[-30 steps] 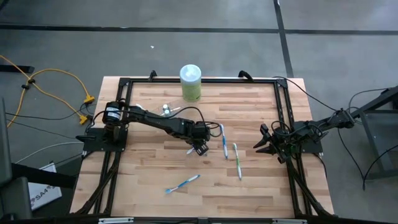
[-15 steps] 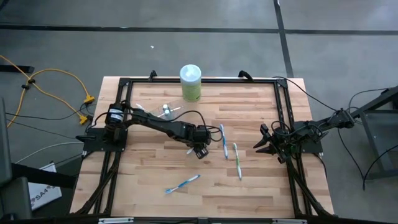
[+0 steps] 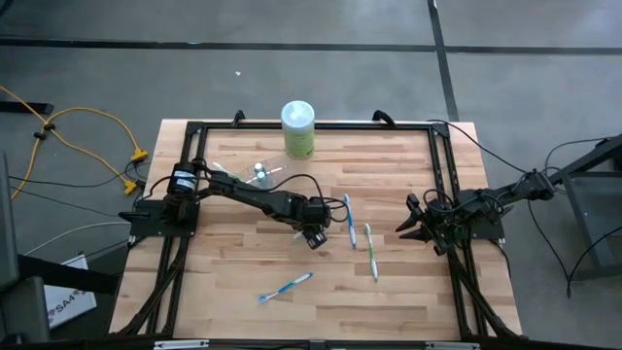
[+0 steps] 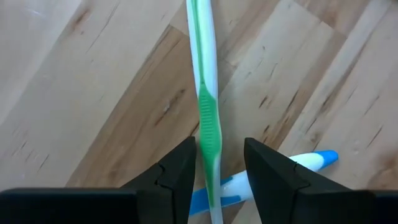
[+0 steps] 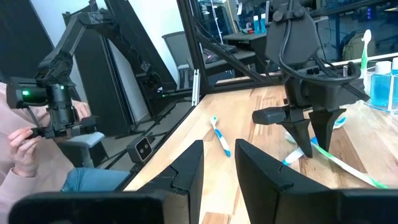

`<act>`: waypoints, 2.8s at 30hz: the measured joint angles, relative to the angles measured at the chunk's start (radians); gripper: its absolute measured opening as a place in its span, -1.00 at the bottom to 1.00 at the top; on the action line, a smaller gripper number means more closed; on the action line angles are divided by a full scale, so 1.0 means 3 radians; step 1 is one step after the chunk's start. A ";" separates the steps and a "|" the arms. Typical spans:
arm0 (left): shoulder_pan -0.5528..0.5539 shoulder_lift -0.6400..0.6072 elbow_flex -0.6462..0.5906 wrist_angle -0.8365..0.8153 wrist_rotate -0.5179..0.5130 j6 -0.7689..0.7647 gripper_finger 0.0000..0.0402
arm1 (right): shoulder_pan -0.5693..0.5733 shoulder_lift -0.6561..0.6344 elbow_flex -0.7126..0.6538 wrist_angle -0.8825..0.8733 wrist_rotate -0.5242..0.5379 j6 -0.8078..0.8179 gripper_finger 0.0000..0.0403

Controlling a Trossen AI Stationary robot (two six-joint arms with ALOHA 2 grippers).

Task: Pick & Place toothbrushing station
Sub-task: Put the green toothbrush into the transparent organizer

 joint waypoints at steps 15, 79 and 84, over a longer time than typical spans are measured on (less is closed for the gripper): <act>0.0006 0.0003 0.0000 -0.0015 -0.0044 0.0019 -0.56 | 0.0000 0.0000 0.0000 0.0000 0.0000 0.0000 -0.59; -0.0304 -0.0026 0.1345 -0.3545 -0.0895 0.0158 -0.96 | 0.0001 -0.0001 0.0000 0.0000 0.0000 0.0000 -0.59; -0.0329 -0.0187 0.1353 -0.3555 -0.0815 0.0245 -0.96 | 0.0001 0.0000 0.0000 0.0000 0.0000 0.0000 -0.59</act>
